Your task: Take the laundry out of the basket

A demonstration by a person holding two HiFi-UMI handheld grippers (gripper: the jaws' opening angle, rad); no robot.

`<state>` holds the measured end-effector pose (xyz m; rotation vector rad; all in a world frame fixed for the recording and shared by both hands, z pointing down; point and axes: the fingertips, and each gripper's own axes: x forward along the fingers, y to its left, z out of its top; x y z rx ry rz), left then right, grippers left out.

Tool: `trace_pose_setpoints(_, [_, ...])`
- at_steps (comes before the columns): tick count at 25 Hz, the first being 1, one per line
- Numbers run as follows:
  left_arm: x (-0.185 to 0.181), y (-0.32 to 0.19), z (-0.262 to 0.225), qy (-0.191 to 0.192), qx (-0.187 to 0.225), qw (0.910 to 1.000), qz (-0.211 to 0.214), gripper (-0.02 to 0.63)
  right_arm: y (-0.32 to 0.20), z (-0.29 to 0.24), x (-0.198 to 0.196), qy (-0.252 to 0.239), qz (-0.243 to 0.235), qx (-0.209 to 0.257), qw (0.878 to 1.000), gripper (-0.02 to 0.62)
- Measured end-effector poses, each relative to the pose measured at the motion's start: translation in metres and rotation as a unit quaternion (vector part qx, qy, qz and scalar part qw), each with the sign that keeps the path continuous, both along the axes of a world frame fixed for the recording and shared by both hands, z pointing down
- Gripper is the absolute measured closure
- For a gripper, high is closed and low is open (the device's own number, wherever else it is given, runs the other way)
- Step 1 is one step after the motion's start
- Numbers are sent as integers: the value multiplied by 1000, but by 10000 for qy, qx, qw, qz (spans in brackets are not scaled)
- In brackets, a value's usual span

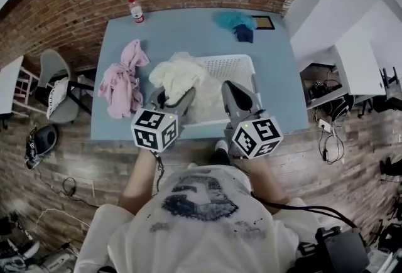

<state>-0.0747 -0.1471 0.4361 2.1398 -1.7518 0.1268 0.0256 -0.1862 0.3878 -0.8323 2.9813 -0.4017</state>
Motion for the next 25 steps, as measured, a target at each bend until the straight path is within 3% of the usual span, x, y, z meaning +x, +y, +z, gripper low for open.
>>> trace_pose_setpoints(12, [-14, 61, -46, -407, 608, 9957, -575, 437, 50, -27, -4, 107, 96, 436, 9989, 598])
trace_pose_setpoints(25, [-12, 101, -59, -622, 889, 9906, -834, 437, 91, -38, 4, 179, 89, 703, 9973, 600])
